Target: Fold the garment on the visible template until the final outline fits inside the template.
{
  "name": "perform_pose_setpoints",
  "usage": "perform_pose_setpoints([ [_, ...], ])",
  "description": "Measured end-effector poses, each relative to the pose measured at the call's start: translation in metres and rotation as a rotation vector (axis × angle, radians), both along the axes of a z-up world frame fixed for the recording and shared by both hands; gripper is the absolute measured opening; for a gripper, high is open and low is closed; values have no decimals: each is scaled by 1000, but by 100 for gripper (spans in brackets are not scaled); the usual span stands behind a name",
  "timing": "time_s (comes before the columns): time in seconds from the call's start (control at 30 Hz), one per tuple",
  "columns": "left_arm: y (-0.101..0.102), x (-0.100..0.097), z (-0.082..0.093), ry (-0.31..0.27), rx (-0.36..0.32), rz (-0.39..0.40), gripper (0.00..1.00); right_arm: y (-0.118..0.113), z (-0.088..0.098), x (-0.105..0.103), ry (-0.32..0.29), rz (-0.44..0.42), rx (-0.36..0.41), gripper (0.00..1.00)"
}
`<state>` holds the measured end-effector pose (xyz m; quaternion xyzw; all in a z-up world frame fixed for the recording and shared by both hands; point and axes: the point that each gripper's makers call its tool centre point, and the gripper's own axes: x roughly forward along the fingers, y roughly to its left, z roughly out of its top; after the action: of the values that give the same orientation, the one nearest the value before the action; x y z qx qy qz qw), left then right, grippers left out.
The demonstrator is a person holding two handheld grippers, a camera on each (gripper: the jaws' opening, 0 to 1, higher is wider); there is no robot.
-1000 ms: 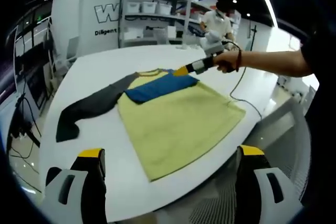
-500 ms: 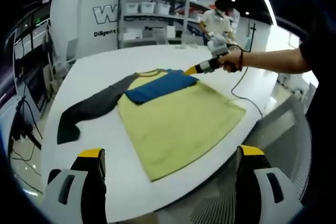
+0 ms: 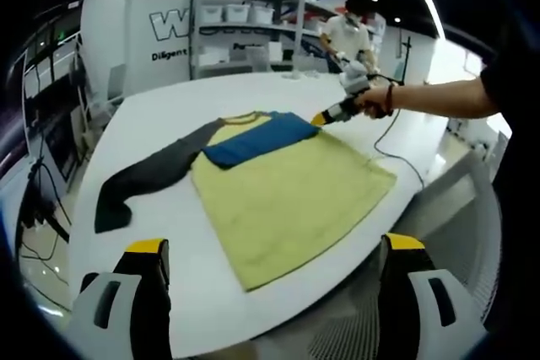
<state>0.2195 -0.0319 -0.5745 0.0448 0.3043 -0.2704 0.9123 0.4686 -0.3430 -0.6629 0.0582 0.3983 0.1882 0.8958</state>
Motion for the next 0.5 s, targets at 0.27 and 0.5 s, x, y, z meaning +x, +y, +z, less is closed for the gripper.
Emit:
perform_pose_setpoints([
  [0.27,2,0,-1,-5,5,2,99,0,-15,5,11,36,-76,1],
  [0.5,7,1,-2,-3,8,15,99,-2,-13,1,-42,108,-190,0],
])
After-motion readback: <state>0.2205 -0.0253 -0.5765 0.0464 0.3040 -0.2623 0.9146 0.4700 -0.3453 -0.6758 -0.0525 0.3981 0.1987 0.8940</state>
